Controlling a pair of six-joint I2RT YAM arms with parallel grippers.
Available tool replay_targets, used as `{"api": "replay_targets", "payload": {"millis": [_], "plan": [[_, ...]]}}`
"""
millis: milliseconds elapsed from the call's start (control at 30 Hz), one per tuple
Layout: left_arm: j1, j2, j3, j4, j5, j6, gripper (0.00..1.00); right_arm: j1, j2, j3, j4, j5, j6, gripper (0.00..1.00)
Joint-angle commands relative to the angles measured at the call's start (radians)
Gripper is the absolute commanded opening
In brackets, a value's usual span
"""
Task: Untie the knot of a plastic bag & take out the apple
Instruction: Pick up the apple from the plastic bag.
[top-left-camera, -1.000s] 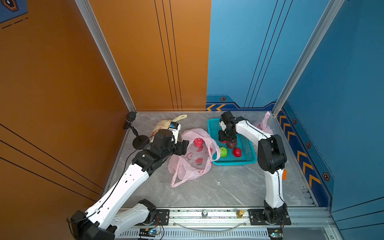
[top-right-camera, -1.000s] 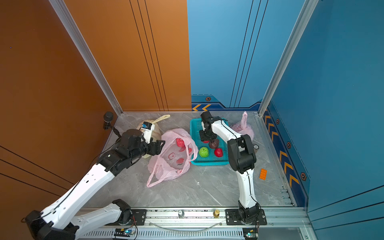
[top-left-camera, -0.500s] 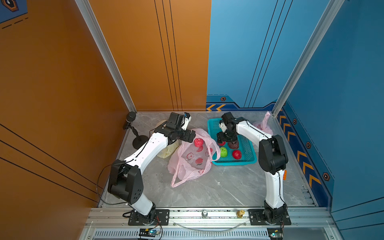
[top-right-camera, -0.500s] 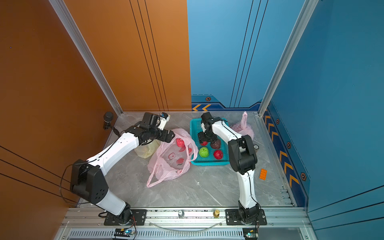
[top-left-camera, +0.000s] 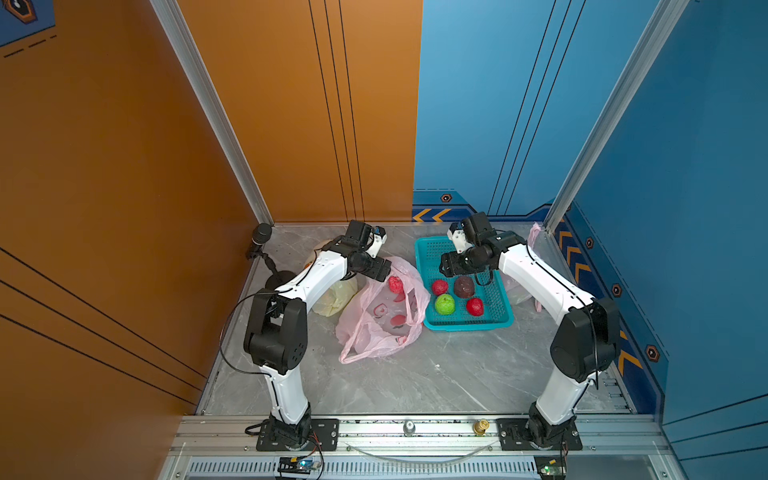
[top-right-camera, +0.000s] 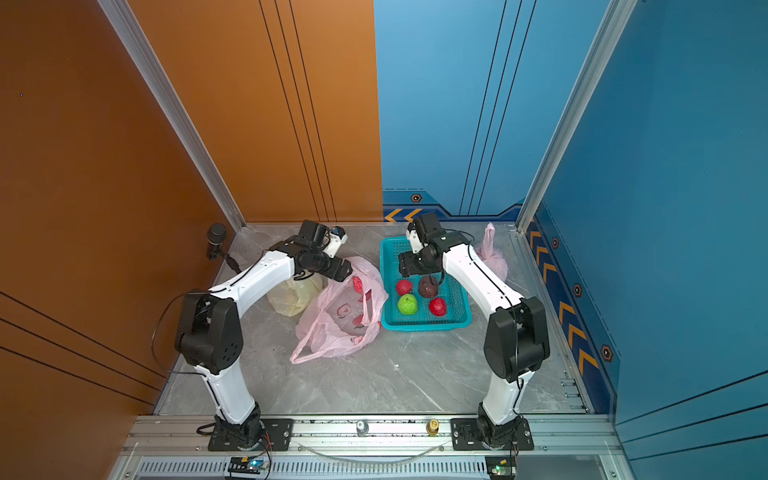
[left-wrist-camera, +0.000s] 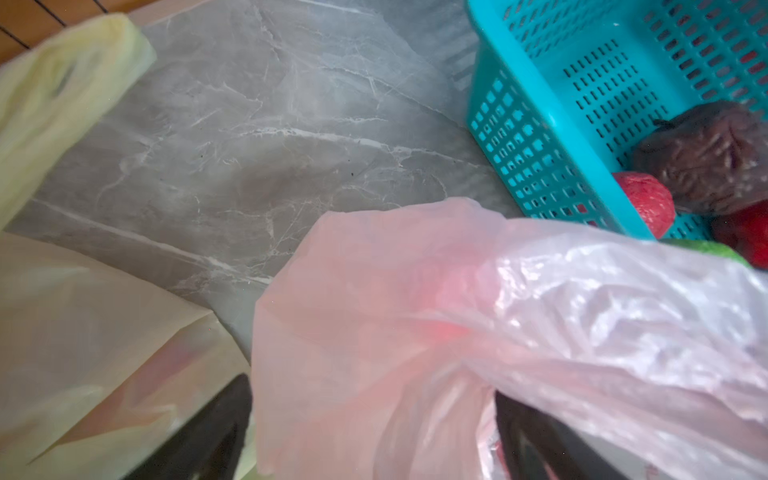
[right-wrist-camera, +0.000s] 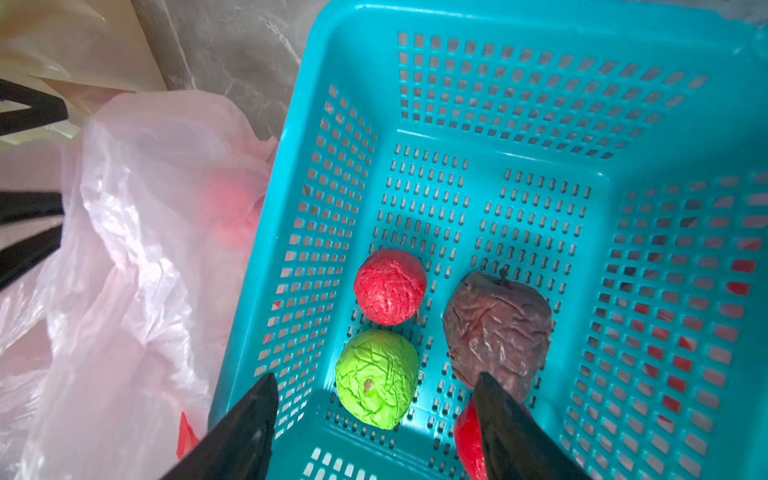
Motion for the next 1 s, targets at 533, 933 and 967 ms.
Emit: {"api": "replay_targets", "payload": {"millis": [533,933,967], "plan": [[-0.177,-0.255,-0.184,0.077,-0.170,0.006,0.00,0.078,-0.116,-0.141,0.143,-0.066,0.045,0.74],[-0.231,-0.418,-0.451,0.280,-0.262,-0.070,0.00,0.163,-0.348,-0.271,0.300,-0.130,-0.009,0.73],[-0.230,-0.406,-0.455,0.283,-0.262,-0.073,0.00,0.182,-0.374,-0.290,0.307,-0.147,-0.020,0.73]]}}
